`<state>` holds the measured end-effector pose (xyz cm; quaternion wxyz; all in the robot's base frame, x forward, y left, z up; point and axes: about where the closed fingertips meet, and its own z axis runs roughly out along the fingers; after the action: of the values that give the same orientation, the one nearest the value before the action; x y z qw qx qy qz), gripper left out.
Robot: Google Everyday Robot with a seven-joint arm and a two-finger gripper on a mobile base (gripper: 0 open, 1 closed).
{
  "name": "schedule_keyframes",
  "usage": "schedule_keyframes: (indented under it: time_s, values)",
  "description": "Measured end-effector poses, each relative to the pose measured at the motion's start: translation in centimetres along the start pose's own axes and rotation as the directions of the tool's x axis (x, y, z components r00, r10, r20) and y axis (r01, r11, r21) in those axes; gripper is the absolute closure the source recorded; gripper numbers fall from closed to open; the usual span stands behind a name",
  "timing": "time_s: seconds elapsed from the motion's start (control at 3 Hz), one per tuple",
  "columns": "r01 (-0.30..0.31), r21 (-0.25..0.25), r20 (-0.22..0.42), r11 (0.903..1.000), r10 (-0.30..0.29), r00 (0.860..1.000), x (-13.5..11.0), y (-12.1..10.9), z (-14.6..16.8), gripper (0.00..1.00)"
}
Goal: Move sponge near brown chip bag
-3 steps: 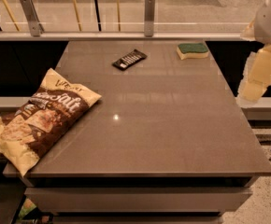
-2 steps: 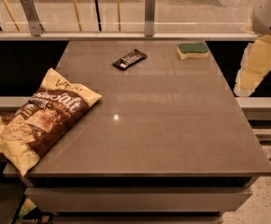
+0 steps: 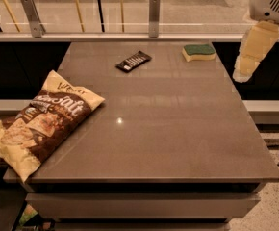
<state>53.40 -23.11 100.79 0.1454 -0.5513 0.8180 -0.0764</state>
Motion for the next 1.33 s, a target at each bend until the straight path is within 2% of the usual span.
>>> schedule_keyframes:
  time_s: [0.33,0.67,1.0,1.33]
  values:
    - [-0.001,-0.021,0.008,0.9998,0.001,1.000,-1.2,-2.4,1.2,0.00]
    - [-0.001,-0.013,0.009,0.9999,0.001,1.000,-2.3,-4.9,2.3,0.00]
    - [-0.001,0.028,0.013,0.9996,0.000,1.000,-3.0,-7.5,3.1,0.00]
    - [0.005,0.065,0.031,0.9979,-0.007,0.999,-2.9,-9.1,4.1,0.00]
